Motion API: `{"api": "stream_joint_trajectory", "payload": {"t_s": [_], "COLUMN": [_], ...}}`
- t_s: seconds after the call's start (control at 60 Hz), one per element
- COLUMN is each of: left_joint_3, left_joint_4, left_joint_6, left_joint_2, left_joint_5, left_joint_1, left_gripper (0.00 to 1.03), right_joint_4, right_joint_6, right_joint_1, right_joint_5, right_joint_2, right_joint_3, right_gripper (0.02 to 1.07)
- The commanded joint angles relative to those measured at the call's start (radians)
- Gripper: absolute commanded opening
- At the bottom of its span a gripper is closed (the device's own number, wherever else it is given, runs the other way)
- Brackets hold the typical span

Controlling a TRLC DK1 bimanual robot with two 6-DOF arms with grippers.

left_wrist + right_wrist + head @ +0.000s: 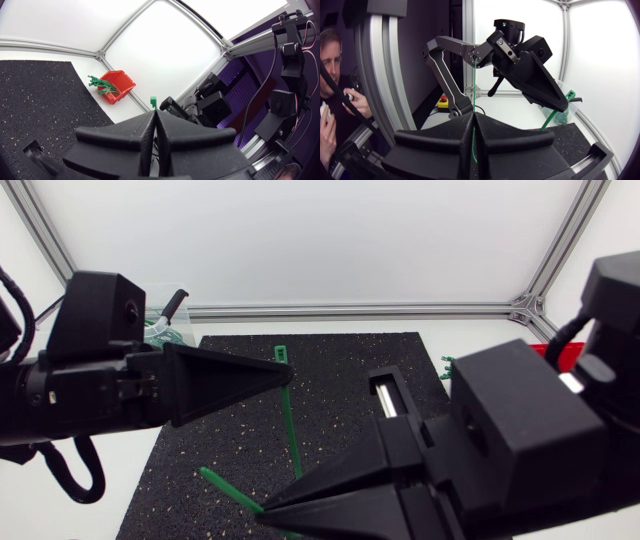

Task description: Take a green cable tie from the red box, thread the tail through the head to close it, then place it in the transparent bin on the left.

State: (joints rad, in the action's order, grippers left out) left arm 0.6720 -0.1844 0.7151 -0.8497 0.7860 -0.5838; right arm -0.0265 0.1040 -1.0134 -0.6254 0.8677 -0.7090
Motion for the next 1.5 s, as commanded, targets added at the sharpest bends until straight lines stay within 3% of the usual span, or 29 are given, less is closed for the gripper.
{"api": "stream_joint_trajectory", "payload": {"t_s": [0.0, 0.233, 0.433, 0.617, 1.0, 1.167, 1.483], "left_joint_3": [-0.017, -0.017, -0.017, -0.022, -0.038, -0.045, -0.063], "left_joint_4": [-0.017, -0.024, -0.026, -0.059, -0.098, -0.116, -0.151], "left_joint_6": [0.027, 0.024, 0.032, 0.072, 0.073, 0.075, 0.06], "left_joint_2": [0.011, 0.024, 0.037, 0.034, 0.012, 0.0, -0.006], "left_joint_5": [0.004, 0.004, 0.004, 0.004, 0.004, 0.004, -0.025], "left_joint_1": [-0.001, 0.013, 0.013, 0.015, 0.045, 0.047, 0.039], "left_gripper": [0.04, 0.04, 0.04, 0.04, 0.04, 0.04, 0.04], "right_joint_4": [0.011, -0.021, -0.113, -0.125, -0.167, -0.173, -0.196], "right_joint_6": [-0.175, -0.471, -0.711, -0.917, -1.188, -1.334, -1.454], "right_joint_1": [0.022, 0.114, 0.184, 0.237, 0.292, 0.34, 0.34], "right_joint_5": [-0.023, -0.183, -0.208, -0.264, -0.296, -0.378, -0.39], "right_joint_2": [-0.018, 0.033, 0.068, 0.119, 0.177, 0.198, 0.209], "right_joint_3": [-0.029, -0.121, -0.222, -0.274, -0.357, -0.362, -0.36], "right_gripper": [0.08, 0.08, 0.08, 0.08, 0.08, 0.08, 0.08]}}
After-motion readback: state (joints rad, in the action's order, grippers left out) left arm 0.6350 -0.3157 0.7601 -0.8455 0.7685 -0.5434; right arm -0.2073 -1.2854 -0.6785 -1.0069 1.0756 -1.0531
